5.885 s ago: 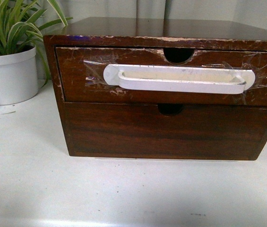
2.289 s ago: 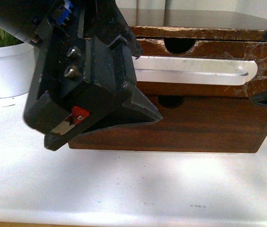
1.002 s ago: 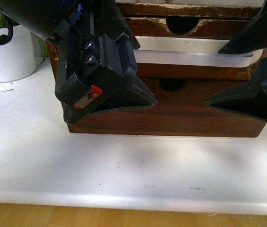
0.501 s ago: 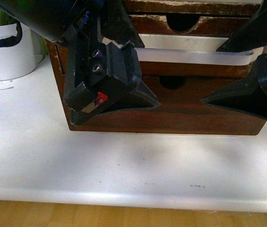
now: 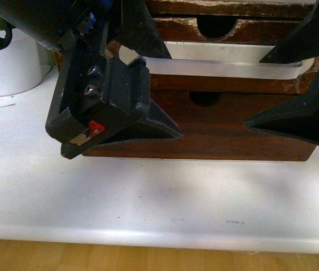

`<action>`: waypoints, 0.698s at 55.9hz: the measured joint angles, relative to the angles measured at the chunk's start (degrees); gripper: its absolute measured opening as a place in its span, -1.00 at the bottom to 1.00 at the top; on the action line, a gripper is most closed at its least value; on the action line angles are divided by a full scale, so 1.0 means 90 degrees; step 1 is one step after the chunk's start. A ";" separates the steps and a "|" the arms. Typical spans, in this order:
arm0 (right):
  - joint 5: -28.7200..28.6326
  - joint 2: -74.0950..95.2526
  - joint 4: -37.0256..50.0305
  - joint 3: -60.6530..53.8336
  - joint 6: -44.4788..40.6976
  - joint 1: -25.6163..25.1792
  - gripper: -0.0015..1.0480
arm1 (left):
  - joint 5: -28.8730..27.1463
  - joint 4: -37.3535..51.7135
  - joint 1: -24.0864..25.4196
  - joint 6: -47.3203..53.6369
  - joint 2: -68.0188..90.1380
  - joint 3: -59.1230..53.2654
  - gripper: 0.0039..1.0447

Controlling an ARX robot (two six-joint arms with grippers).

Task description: Open drawer

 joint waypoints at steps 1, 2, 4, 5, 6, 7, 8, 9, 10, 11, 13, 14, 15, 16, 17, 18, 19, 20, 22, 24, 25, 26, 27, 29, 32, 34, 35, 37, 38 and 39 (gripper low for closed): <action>-0.0002 -0.0005 -0.0010 -0.0005 -0.0005 0.0002 0.83 | 0.0000 -0.0015 0.0000 0.0005 -0.0007 -0.0005 0.89; -0.0005 -0.0024 -0.0039 -0.0012 -0.0012 0.0012 0.83 | 0.0000 -0.0041 0.0000 0.0041 -0.0027 -0.0017 0.89; -0.0007 -0.0049 -0.0080 -0.0022 -0.0024 0.0027 0.83 | 0.0002 -0.0083 0.0002 0.0092 -0.0046 -0.0034 0.89; -0.0007 -0.0068 -0.0124 -0.0029 -0.0046 0.0041 0.83 | 0.0007 -0.0119 0.0002 0.0121 -0.0061 -0.0041 0.89; -0.0007 -0.0085 -0.0170 -0.0036 -0.0070 0.0053 0.83 | 0.0015 -0.0160 0.0007 0.0153 -0.0078 -0.0046 0.89; -0.0012 -0.0121 -0.0238 -0.0049 -0.0107 0.0078 0.83 | 0.0024 -0.0202 0.0010 0.0187 -0.0095 -0.0056 0.89; -0.0017 -0.0146 -0.0289 -0.0053 -0.0136 0.0095 0.83 | 0.0034 -0.0238 0.0015 0.0221 -0.0114 -0.0066 0.89; -0.0022 -0.0170 -0.0338 -0.0063 -0.0158 0.0117 0.83 | 0.0049 -0.0289 0.0022 0.0279 -0.0143 -0.0087 0.89; -0.0022 -0.0180 -0.0350 -0.0070 -0.0168 0.0124 0.83 | 0.0051 -0.0301 0.0022 0.0291 -0.0153 -0.0097 0.89; -0.0022 -0.0209 -0.0357 -0.0092 -0.0180 0.0146 0.83 | 0.0053 -0.0311 0.0022 0.0299 -0.0163 -0.0104 0.89; -0.0017 -0.0265 -0.0364 -0.0143 -0.0182 0.0187 0.83 | 0.0104 -0.0398 0.0024 0.0367 -0.0221 -0.0158 0.89; -0.0019 -0.0296 -0.0379 -0.0168 -0.0185 0.0204 0.83 | 0.0131 -0.0442 0.0024 0.0393 -0.0253 -0.0185 0.89; -0.0019 -0.0325 -0.0389 -0.0194 -0.0182 0.0226 0.83 | 0.0153 -0.0488 0.0027 0.0432 -0.0282 -0.0206 0.89; -0.0022 -0.0352 -0.0391 -0.0226 -0.0182 0.0245 0.83 | 0.0168 -0.0527 0.0024 0.0459 -0.0321 -0.0236 0.89; -0.0019 -0.0367 -0.0391 -0.0243 -0.0182 0.0257 0.83 | 0.0172 -0.0542 0.0024 0.0469 -0.0340 -0.0253 0.89; -0.0019 -0.0389 -0.0393 -0.0270 -0.0182 0.0279 0.83 | 0.0172 -0.0556 0.0024 0.0491 -0.0359 -0.0267 0.89; -0.0019 -0.0401 -0.0396 -0.0282 -0.0182 0.0289 0.83 | 0.0172 -0.0585 0.0024 0.0532 -0.0391 -0.0296 0.89; -0.0019 -0.0425 -0.0403 -0.0308 -0.0182 0.0308 0.83 | 0.0172 -0.0597 0.0022 0.0561 -0.0410 -0.0308 0.89; -0.0019 -0.0444 -0.0406 -0.0335 -0.0185 0.0330 0.83 | 0.0175 -0.0624 0.0015 0.0590 -0.0466 -0.0355 0.89; -0.0017 -0.0471 -0.0408 -0.0372 -0.0182 0.0362 0.83 | 0.0185 -0.0661 0.0002 0.0624 -0.0520 -0.0398 0.89; -0.0017 -0.0488 -0.0408 -0.0396 -0.0180 0.0381 0.83 | 0.0187 -0.0678 -0.0002 0.0641 -0.0539 -0.0413 0.89; -0.0017 -0.0498 -0.0408 -0.0408 -0.0180 0.0391 0.83 | 0.0194 -0.0707 -0.0010 0.0658 -0.0573 -0.0440 0.89; -0.0015 -0.0512 -0.0408 -0.0430 -0.0180 0.0410 0.83 | 0.0197 -0.0721 -0.0015 0.0678 -0.0590 -0.0454 0.89; -0.0015 -0.0529 -0.0413 -0.0452 -0.0180 0.0427 0.83 | 0.0211 -0.0765 -0.0024 0.0716 -0.0648 -0.0498 0.89; -0.0002 -0.0573 -0.0418 -0.0498 -0.0168 0.0474 0.83 | 0.0206 -0.0821 -0.0051 0.0772 -0.0726 -0.0561 0.89; 0.0000 -0.0597 -0.0430 -0.0517 -0.0160 0.0491 0.83 | 0.0204 -0.0848 -0.0063 0.0811 -0.0775 -0.0602 0.89; 0.0000 -0.0631 -0.0440 -0.0544 -0.0151 0.0510 0.83 | 0.0199 -0.0865 -0.0075 0.0840 -0.0809 -0.0631 0.89; 0.0005 -0.0668 -0.0447 -0.0578 -0.0141 0.0534 0.83 | 0.0192 -0.0884 -0.0085 0.0862 -0.0838 -0.0656 0.89; 0.0005 -0.0680 -0.0447 -0.0585 -0.0134 0.0542 0.83 | 0.0187 -0.0896 -0.0092 0.0882 -0.0869 -0.0682 0.89; 0.0005 -0.0702 -0.0449 -0.0602 -0.0121 0.0559 0.83 | 0.0187 -0.0903 -0.0097 0.0886 -0.0884 -0.0695 0.89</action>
